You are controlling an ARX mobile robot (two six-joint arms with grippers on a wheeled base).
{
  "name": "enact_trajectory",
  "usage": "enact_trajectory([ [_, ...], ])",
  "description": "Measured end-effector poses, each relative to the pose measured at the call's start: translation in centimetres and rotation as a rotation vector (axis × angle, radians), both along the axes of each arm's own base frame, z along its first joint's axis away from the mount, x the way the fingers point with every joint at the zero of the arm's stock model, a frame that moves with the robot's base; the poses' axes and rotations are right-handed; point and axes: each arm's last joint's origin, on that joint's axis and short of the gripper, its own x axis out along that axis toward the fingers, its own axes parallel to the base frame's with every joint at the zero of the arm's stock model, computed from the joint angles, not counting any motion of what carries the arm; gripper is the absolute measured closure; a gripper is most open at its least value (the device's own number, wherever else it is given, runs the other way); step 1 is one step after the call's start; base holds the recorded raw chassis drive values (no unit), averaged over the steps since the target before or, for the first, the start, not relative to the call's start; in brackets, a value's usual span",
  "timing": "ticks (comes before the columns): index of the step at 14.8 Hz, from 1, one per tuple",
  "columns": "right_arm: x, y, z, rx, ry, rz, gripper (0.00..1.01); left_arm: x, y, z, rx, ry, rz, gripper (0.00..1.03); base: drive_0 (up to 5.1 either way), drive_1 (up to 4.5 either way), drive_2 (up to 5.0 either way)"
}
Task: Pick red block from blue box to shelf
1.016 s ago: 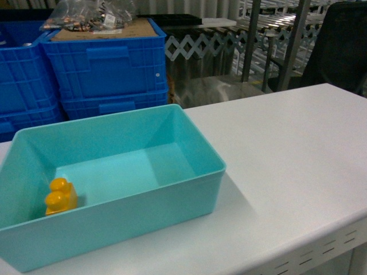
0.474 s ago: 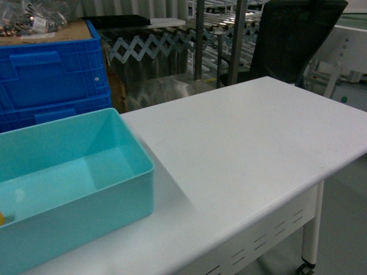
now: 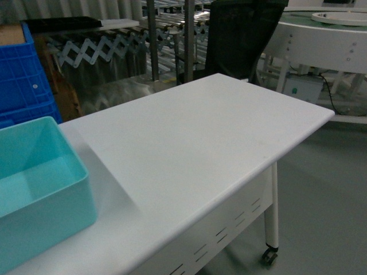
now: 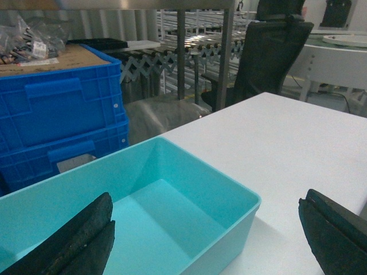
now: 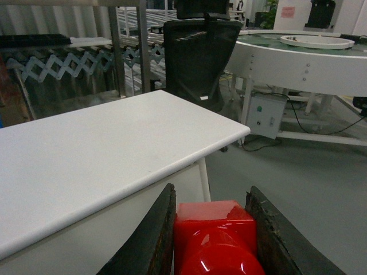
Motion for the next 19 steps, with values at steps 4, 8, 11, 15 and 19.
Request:
enact_trajectory([
  [4, 0.00, 0.00, 0.00, 0.000, 0.000, 0.000, 0.72, 0.00, 0.00, 0.00, 0.000, 0.000, 0.000, 0.05, -1.4, -1.42, -1.4],
  [8, 0.00, 0.00, 0.00, 0.000, 0.000, 0.000, 0.72, 0.00, 0.00, 0.00, 0.000, 0.000, 0.000, 0.05, -1.5, -1.48, -1.5],
  [11, 0.00, 0.00, 0.00, 0.000, 0.000, 0.000, 0.72, 0.00, 0.00, 0.00, 0.000, 0.000, 0.000, 0.05, -1.5, -1.50, -1.5],
  [15, 0.00, 0.00, 0.00, 0.000, 0.000, 0.000, 0.72, 0.00, 0.00, 0.00, 0.000, 0.000, 0.000, 0.05, -1.3, -1.35, -1.3],
  [19, 0.00, 0.00, 0.00, 0.000, 0.000, 0.000, 0.72, 0.00, 0.00, 0.00, 0.000, 0.000, 0.000, 0.05, -1.5, -1.50, -1.5],
])
